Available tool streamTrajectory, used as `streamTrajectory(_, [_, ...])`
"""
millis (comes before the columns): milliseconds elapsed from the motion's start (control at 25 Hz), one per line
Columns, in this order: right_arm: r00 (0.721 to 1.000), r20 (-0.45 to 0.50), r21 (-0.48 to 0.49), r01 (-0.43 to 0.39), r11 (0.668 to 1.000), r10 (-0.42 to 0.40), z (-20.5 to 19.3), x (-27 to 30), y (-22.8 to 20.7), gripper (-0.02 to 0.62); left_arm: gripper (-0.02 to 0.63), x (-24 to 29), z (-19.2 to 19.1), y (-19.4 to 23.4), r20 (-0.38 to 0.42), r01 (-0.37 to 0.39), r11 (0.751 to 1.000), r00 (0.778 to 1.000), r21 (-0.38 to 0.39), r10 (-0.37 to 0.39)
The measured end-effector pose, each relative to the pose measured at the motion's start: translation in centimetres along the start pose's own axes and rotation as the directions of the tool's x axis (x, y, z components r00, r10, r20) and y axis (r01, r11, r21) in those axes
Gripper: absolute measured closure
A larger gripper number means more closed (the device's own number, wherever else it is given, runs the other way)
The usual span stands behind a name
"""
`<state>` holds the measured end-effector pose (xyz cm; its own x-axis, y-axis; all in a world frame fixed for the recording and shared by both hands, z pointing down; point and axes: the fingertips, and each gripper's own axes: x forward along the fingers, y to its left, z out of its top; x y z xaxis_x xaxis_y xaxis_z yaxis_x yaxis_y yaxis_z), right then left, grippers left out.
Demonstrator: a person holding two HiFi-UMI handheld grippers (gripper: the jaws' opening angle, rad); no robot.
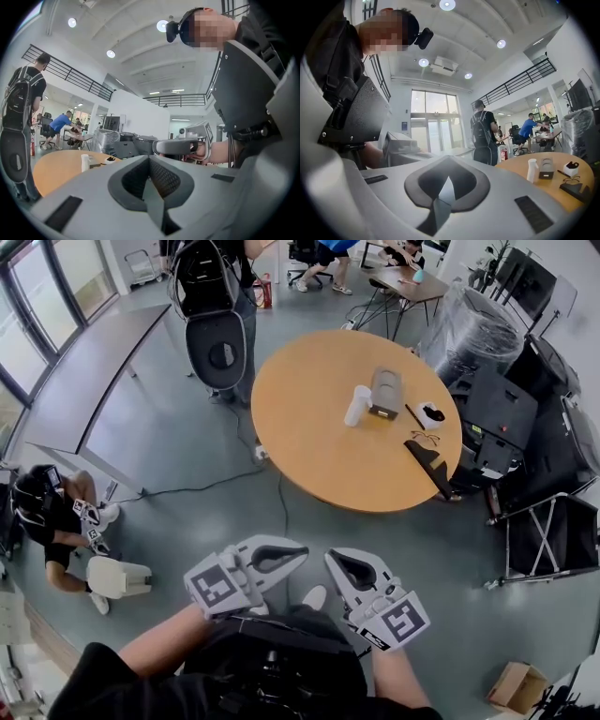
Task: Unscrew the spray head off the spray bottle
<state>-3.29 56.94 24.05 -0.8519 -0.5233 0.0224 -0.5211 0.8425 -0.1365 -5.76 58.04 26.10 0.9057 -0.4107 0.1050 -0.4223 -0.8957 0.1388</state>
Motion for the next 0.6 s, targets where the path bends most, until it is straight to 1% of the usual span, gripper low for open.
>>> streamTrajectory(280, [0.999,0.015,0.003,-0.034,0.999,0.034,1.0,-1.7,-5.7,0.598,0.604,5.8,1.2,1.8,0.009,-0.028,0.999,1.000,0.022,0.028])
streamTrajectory(600, [0.996,0.019,0.007,-0.086,0.996,0.086,1.5,-2.4,-10.4,0.598,0.604,10.2,2.0,4.2,0.004,-0.075,0.997,0.997,0.031,0.075])
